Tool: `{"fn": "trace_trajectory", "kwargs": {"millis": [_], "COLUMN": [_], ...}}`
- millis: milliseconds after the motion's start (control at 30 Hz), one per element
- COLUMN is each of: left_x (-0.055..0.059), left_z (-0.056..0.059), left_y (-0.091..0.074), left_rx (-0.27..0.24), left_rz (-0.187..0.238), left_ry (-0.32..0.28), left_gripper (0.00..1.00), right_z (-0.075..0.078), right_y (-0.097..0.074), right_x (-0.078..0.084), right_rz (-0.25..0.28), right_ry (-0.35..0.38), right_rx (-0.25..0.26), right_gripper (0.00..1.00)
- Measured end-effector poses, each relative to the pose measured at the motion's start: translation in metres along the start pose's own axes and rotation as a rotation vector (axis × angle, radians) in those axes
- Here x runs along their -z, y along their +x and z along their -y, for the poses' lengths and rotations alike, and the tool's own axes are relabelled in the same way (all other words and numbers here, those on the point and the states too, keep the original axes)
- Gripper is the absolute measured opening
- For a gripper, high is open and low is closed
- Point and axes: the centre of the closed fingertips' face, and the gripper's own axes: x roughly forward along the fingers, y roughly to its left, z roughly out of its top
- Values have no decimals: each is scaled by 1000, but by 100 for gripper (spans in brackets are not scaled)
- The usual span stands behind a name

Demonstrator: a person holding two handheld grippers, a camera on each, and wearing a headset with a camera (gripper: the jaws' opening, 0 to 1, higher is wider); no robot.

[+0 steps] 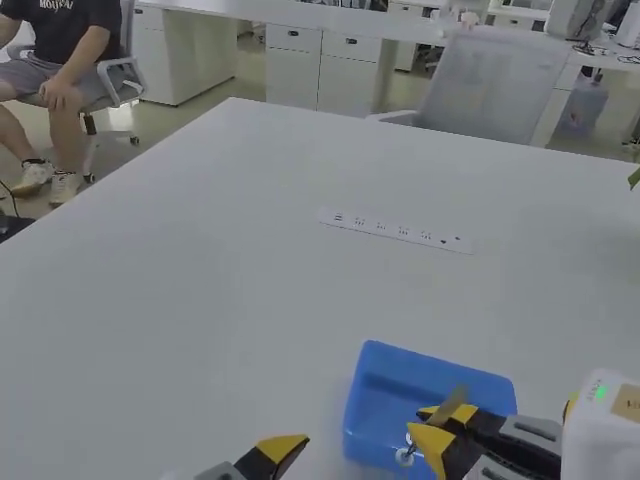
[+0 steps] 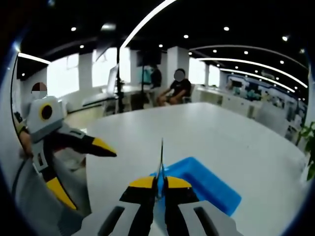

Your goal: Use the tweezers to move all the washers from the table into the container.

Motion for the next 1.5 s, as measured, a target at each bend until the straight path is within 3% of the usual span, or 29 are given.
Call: {"fn": "trace_trajectory", "kwargs": {"millis": [767, 1500], "left_x": [2, 4], "left_z": [1, 4], "left_y": [1, 1], "left_rx": [9, 24], "left_rz": [-10, -20], "left_ry": [-1, -3], "left_gripper": [66, 63], "right_z": [19, 34], "right_y": [25, 48], "right_x": [-3, 19], "right_rz": [-8, -72], "right_ry": [5, 13], "right_rx": [-9, -9], "right_gripper": [3, 3]}}
